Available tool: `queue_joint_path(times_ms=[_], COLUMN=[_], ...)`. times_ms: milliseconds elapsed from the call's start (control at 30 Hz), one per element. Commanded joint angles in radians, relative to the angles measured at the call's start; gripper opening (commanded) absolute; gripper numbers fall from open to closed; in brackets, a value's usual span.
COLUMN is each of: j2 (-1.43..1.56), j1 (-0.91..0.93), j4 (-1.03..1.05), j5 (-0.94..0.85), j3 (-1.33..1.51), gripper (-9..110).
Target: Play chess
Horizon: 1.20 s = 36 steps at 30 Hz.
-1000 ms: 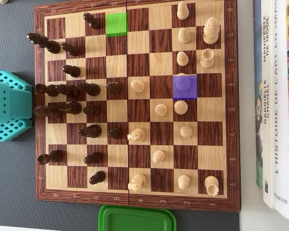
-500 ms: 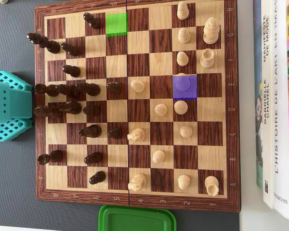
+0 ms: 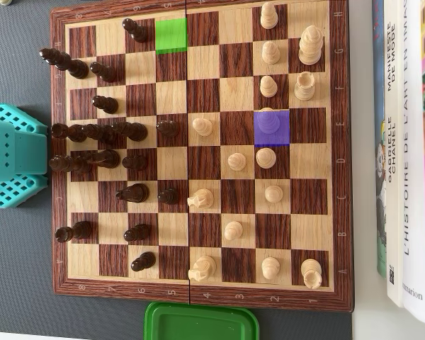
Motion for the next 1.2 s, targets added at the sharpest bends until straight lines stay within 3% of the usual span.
queue_joint_path(times_ms=[0,600,867,1167], j2=[-0.012,-0.117,-0.304,-0.391], j1=[0.003,0.005,0.003,-0.003], j4=[0.121,1.045,1.256,1.324], j5=[-0.002,-0.003,0.002,0.000], j3=[-0.087,-0.400,-0.568,-0.589], gripper=[14,14,14,14])
